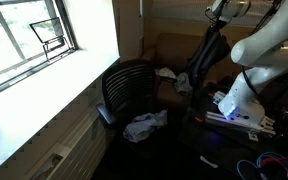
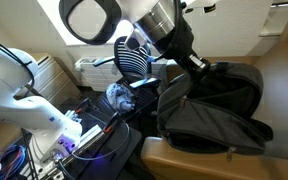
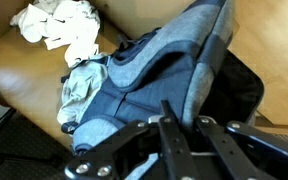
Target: Move the grey bag from the chair to the brown couch
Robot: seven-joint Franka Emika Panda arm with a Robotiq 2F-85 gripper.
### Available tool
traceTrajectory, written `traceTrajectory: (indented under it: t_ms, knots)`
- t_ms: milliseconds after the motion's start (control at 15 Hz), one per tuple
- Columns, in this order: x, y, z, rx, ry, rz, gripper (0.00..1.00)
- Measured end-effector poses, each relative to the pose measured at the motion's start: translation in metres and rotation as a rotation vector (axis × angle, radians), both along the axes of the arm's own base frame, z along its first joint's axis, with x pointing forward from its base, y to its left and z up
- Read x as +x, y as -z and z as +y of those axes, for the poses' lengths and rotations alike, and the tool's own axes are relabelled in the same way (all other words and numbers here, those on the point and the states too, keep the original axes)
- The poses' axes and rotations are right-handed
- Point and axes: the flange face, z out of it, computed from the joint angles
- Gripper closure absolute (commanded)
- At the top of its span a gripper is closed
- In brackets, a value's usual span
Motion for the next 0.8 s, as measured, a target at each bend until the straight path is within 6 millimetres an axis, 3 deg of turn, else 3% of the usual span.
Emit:
traceTrajectory:
  t_ms: [133,267,333,400,467,667,800]
  knots:
    - [-0.008,0.005,-0.004,-0.014,0.012,0.004,0.96]
    - [-0.027,0.007,-0.024,-0.059,0.048,0.002,0.96]
    - [-0.036,0.005,-0.038,-0.094,0.073,-0.018,0.6]
    - [-0.038,0.002,-0.054,-0.126,0.094,-0.047,0.84]
    - [-0.037,0.004,-0.062,-0.125,0.099,-0.054,0.79]
    - [-0.036,0.01,-0.06,-0.113,0.095,-0.049,0.6]
    - [-0.035,0.005,-0.059,-0.123,0.093,-0.051,0.6]
